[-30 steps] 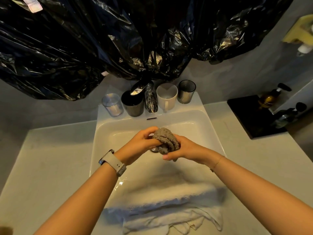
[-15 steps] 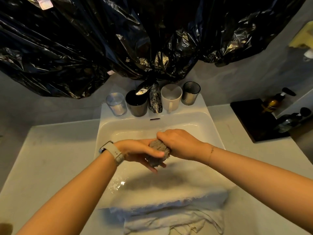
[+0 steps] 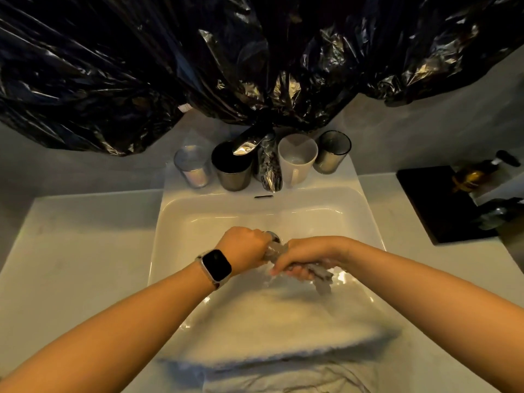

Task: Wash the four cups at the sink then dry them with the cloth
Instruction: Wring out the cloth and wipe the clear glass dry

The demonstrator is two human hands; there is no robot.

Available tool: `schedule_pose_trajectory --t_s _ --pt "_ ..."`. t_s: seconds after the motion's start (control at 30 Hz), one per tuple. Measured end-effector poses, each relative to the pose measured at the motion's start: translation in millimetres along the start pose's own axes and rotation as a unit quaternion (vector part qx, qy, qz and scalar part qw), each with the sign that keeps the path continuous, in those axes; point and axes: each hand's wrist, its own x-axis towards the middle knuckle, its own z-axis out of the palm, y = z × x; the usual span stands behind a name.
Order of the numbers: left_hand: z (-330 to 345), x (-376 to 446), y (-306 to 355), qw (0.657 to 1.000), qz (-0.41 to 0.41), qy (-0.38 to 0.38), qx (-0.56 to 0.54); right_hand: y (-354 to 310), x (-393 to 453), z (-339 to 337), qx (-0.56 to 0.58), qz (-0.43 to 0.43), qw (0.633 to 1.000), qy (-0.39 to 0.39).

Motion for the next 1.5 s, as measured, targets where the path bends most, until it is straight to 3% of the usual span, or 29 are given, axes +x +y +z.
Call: schedule_pose_trajectory --t_s 0.13,0.27,0.37,0.47,0.53,0.63,0.73,0.83,0.9,0.97,1.07,1.1,1.13,1.2,1.27,1.3,1.37,1.4,1.43,1.5 --pt "15 15 -11 1.000 -0.004 -0.011 0.024 13 28 -6 0.234 0.037 0.961 -0.144" --pt "20 25 -18 0.998 -0.045 -0.022 0.024 10 36 -3 0.336 0.001 0.933 -0.132" --pt "19 23 -22 0.993 -0.094 -0.040 -0.064 19 31 4 0.398 -0.061 0.913 -0.066" --pt "19 9 -13 0.958 -0.139 -0.059 -0.243 39 21 22 0.321 -0.167 0.923 0.127" --pt "15 1 5 0.930 -0.157 -0.066 -0.327 47 20 38 0.355 -0.222 0.881 0.221" --pt "13 -8 27 0.892 -0.176 -0.068 -0.410 42 26 56 0.451 -0.219 0.819 0.281" --pt "13 -17 44 0.909 -0.156 -0.094 -0.375 34 29 63 0.573 -0.192 0.757 0.247" --pt "17 -24 53 0.933 -0.145 -0.081 -0.321 25 19 61 0.648 -0.243 0.700 0.176" --pt "20 -28 56 0.949 -0.151 -0.050 -0.271 24 14 61 0.656 -0.243 0.688 0.194" --pt "26 -27 59 0.967 -0.159 -0.031 -0.194 20 12 62 0.663 -0.205 0.686 0.216" --pt "43 -24 65 0.982 -0.165 -0.029 -0.084 21 20 60 0.715 -0.114 0.645 0.244" --pt "46 -24 66 0.984 -0.166 -0.029 -0.064 23 21 60 0.701 -0.103 0.653 0.269" --pt "49 -24 66 0.984 -0.166 -0.027 -0.059 28 27 58 0.687 -0.104 0.656 0.295" --pt "56 -22 62 0.984 -0.163 -0.019 -0.074 31 39 59 0.700 -0.128 0.631 0.310" --pt "62 -24 55 0.976 -0.159 -0.019 -0.148 35 43 62 0.744 -0.144 0.571 0.315" --pt "64 -27 52 0.963 -0.164 -0.018 -0.214 28 40 62 0.728 -0.151 0.580 0.332" --pt "65 -39 45 0.897 -0.220 -0.024 -0.383 22 34 53 0.716 -0.160 0.582 0.350" --pt "59 -47 41 0.814 -0.273 -0.048 -0.510 17 25 51 0.694 -0.195 0.598 0.352" --pt "51 -53 38 0.684 -0.315 -0.075 -0.654 15 18 48 0.652 -0.231 0.625 0.362" --pt "39 -57 35 0.383 -0.318 -0.122 -0.859 13 7 49 0.568 -0.305 0.673 0.363"
